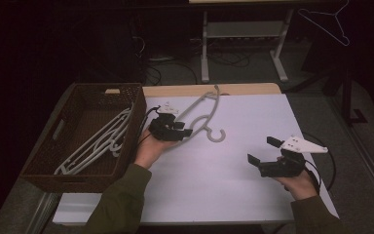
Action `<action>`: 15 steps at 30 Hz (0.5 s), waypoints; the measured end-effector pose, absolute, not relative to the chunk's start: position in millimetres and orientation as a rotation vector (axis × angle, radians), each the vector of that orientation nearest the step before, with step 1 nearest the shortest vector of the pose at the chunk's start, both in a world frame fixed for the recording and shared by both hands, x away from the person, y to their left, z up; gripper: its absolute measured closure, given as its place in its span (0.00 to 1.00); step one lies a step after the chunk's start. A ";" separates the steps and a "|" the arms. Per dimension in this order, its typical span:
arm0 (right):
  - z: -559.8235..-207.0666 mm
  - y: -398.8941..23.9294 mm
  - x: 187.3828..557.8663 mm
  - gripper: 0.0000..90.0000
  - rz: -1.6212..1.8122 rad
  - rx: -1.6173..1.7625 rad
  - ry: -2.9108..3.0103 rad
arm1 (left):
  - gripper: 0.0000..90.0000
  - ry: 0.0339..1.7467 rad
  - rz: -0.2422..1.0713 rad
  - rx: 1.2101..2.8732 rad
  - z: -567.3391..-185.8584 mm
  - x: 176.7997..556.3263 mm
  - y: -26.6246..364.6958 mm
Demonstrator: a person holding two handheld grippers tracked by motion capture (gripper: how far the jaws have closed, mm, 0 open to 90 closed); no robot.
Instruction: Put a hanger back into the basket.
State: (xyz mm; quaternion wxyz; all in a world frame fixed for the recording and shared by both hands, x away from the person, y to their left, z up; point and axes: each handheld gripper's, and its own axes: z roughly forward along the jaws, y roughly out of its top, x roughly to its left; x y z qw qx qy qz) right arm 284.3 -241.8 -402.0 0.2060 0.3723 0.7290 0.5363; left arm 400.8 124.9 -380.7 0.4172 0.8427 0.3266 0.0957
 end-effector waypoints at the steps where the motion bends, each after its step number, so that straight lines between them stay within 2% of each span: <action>1: -402.0 -241.6 284.3 0.03 1.495 1.038 2.031 | 0.65 0.825 0.235 2.125 -385.7 403.8 122.5; 9: -402.2 -241.4 284.8 0.03 1.498 1.031 2.034 | 0.79 0.867 0.236 2.197 -417.1 423.8 113.7; 15: -402.1 -242.2 284.9 0.03 1.505 1.035 2.032 | 0.81 0.882 0.223 2.211 -431.7 430.7 111.2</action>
